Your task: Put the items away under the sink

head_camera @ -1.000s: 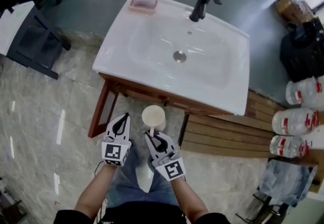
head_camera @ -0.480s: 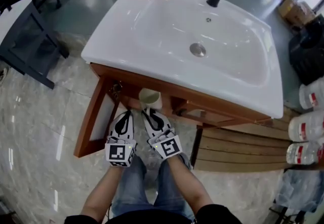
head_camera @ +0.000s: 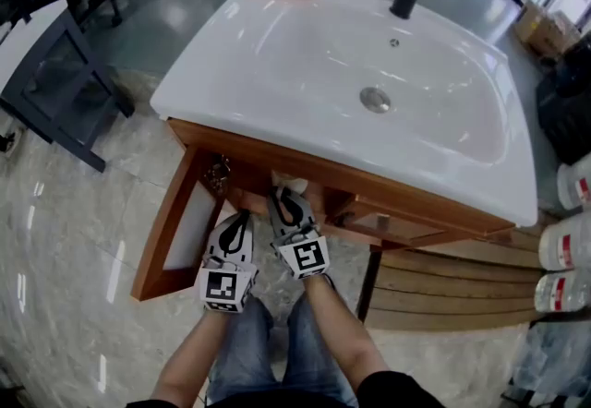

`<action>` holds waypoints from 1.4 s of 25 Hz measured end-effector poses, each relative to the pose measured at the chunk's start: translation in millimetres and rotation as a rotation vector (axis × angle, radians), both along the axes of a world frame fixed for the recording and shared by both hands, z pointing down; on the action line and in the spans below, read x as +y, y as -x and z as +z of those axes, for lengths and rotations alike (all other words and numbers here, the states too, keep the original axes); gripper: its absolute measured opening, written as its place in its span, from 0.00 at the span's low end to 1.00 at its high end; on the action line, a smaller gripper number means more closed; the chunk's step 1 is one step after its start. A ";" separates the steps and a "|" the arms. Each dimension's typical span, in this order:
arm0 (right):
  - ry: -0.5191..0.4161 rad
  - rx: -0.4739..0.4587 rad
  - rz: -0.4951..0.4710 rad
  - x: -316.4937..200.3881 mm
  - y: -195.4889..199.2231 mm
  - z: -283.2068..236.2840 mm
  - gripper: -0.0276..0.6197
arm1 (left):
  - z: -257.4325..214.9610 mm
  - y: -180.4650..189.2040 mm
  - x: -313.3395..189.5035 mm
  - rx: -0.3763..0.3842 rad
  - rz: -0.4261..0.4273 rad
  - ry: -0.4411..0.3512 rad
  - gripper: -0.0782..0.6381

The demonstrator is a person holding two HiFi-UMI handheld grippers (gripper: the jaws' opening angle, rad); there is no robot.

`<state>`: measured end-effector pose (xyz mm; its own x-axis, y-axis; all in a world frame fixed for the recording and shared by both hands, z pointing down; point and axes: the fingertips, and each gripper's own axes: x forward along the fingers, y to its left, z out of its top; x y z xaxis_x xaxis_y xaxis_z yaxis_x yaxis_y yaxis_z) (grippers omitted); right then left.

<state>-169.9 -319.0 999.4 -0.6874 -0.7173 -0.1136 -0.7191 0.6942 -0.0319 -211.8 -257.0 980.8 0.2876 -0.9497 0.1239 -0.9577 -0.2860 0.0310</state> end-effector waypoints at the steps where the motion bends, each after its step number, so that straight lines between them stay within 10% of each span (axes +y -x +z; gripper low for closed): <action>1: 0.033 0.014 0.024 0.0 1.6 4.5 0.09 | -0.4 -1.5 -1.0 0.000 0.005 0.002 0.12; 16: 0.384 0.112 0.258 61.9 -60.3 -14.3 0.20 | -91.8 -41.2 40.7 0.024 0.155 0.164 0.12; 22: 0.488 0.139 0.303 110.7 -94.1 -125.4 0.15 | -199.9 -39.5 71.4 -0.098 0.125 0.256 0.12; 35: 0.435 0.135 0.293 171.1 -148.1 -418.7 0.06 | -434.4 -68.2 110.8 -0.052 0.207 0.253 0.12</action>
